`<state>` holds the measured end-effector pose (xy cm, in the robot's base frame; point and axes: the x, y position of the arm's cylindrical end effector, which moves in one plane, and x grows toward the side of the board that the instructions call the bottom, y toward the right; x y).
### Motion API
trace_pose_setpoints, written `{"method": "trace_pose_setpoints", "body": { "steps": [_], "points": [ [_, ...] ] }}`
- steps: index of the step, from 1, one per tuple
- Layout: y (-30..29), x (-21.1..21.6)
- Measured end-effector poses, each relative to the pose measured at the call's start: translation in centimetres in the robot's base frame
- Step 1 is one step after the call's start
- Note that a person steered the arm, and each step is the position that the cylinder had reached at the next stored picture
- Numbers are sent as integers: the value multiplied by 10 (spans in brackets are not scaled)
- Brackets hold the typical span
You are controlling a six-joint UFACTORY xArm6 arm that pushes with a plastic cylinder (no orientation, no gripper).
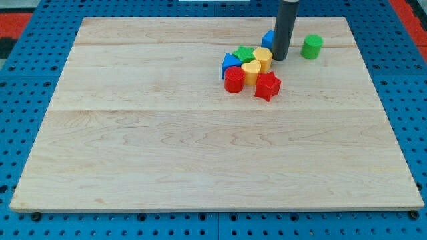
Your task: Separate yellow hexagon from the blue cube
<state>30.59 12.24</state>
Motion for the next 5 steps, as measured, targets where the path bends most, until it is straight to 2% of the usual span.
{"method": "trace_pose_setpoints", "body": {
  "steps": [1, 2, 3, 4, 5],
  "points": [
    [7, -9],
    [-30, 18],
    [-59, 20],
    [-67, 3],
    [-71, -42]
  ]
}}
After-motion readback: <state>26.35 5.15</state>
